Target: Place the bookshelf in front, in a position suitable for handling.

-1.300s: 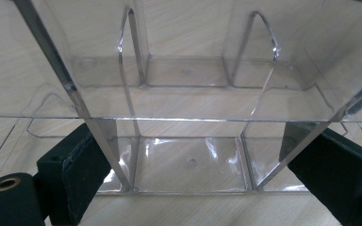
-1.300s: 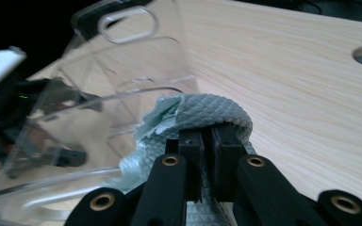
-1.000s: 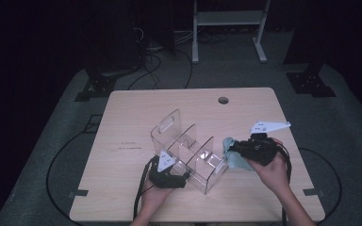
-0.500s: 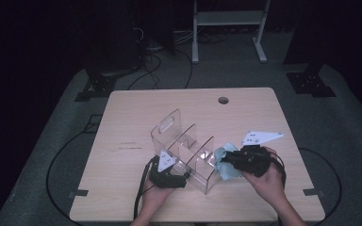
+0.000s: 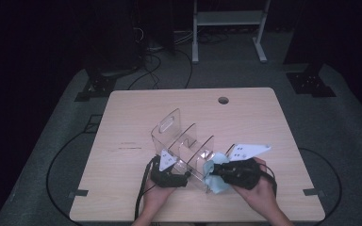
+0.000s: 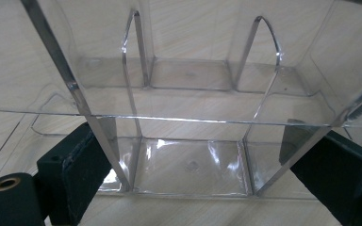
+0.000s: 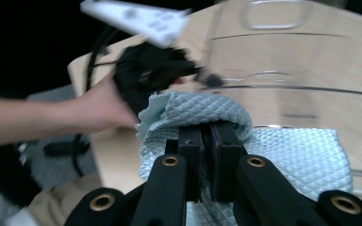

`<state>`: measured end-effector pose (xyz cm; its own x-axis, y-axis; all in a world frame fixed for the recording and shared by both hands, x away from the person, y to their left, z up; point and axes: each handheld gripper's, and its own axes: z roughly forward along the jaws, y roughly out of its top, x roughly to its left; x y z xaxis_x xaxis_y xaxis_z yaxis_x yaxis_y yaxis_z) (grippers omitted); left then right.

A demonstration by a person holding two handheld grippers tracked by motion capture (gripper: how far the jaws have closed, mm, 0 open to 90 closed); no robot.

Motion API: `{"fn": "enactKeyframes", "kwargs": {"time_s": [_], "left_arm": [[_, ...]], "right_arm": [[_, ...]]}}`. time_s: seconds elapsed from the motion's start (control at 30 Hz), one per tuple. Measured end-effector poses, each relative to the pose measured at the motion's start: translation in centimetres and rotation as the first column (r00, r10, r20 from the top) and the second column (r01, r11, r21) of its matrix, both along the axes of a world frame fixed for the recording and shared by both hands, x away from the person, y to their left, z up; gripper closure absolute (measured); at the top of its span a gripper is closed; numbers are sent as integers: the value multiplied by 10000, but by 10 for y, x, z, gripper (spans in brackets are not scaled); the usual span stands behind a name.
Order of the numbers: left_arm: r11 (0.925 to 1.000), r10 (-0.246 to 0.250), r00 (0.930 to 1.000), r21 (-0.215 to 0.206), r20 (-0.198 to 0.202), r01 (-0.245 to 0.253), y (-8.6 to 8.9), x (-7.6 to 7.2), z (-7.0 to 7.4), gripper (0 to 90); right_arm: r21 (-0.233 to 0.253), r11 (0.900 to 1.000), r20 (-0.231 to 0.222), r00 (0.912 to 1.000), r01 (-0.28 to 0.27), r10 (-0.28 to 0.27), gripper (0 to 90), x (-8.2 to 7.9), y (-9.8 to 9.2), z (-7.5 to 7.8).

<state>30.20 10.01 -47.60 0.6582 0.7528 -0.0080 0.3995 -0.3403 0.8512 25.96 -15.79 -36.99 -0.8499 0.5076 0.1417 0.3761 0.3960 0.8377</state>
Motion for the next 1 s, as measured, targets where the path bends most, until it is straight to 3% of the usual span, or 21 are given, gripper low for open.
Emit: {"fn": "enactKeyframes", "kwargs": {"time_s": [0.1,0.2,0.3,0.4,0.57,0.77,1.0], "left_arm": [[10000,4,10000,-1,-15,-4,0,0,0,86],[10000,22,10000,17,18,-22,-1,0,0,86],[10000,56,10000,4,71,-56,-1,-1,0,86],[10000,32,10000,11,37,-33,-1,0,0,86],[10000,91,10000,0,26,-91,-2,1,0,86],[10000,86,10000,30,22,-86,-2,2,0,86],[9999,126,9999,-8,35,-126,-2,2,0,86]], "right_arm": [[-300,9990,192,9992,-345,351,850,-9,11,-3],[-175,9997,497,9986,195,-187,850,-7,4,-1],[141,9990,445,9981,420,-426,850,-6,-5,-3],[259,9996,408,9991,72,-83,849,-12,-1,-6],[53,9999,421,9991,-93,91,850,-21,5,-15],[749,9971,228,9996,137,-155,851,-24,-8,-20],[601,9978,418,9987,265,-290,852,-36,-11,-24]]}}
